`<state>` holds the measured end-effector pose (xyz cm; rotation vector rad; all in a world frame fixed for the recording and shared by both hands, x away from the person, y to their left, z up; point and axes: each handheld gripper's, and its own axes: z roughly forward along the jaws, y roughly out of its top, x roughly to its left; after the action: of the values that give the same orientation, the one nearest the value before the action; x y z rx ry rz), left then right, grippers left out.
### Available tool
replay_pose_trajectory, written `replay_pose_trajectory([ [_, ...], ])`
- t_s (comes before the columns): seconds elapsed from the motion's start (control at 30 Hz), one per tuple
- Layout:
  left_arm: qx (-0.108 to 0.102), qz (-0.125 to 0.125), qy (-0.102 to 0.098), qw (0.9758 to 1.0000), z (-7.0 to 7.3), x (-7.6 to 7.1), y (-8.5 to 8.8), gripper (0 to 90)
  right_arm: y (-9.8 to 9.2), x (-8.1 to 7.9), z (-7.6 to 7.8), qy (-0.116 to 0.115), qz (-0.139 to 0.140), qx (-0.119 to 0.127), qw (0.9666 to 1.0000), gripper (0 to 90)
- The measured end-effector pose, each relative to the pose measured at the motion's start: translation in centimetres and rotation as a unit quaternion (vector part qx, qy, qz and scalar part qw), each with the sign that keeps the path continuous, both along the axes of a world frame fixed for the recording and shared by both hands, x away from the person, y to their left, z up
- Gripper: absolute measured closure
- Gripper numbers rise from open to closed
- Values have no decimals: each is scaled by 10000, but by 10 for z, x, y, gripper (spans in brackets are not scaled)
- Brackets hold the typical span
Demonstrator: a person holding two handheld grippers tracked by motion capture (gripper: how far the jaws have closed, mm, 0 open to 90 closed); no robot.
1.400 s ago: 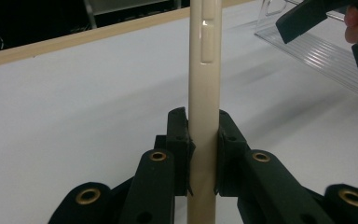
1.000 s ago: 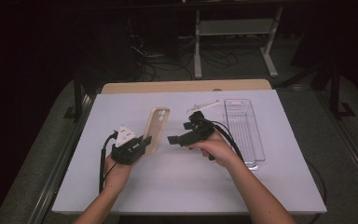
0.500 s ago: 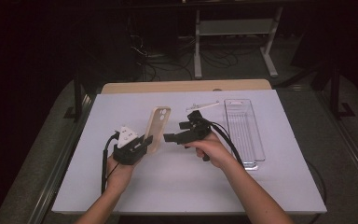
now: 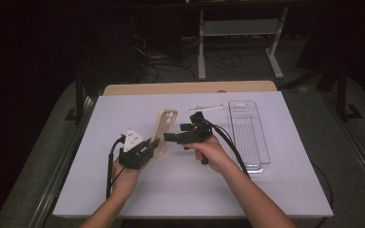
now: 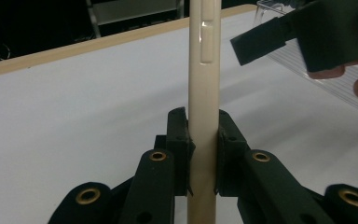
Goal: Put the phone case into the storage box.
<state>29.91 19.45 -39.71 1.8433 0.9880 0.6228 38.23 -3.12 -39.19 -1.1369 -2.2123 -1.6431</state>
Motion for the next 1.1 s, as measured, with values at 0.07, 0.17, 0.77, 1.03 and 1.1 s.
replay_pose_trajectory([
  [0.07, -3, -22, 13, 10000, 0, -1, -3, 791, 1, 0, 0, 25, -19, 38, 10000, 0],
  [0.17, 99, -78, 29, 9999, 0, -2, -3, 791, 2, 0, -1, 74, -30, 81, 9999, 0],
  [0.77, 95, -264, 37, 9996, -3, -7, -19, 790, 6, 1, -6, 191, -140, 345, 9991, 0],
  [1.03, 100, -296, 31, 9995, -5, -8, -22, 790, 8, 0, -8, 258, -256, 394, 9986, 0],
  [1.1, 127, -308, 20, 9994, -5, -8, -23, 790, 8, 0, -8, 315, -273, 430, 9982, 0],
])
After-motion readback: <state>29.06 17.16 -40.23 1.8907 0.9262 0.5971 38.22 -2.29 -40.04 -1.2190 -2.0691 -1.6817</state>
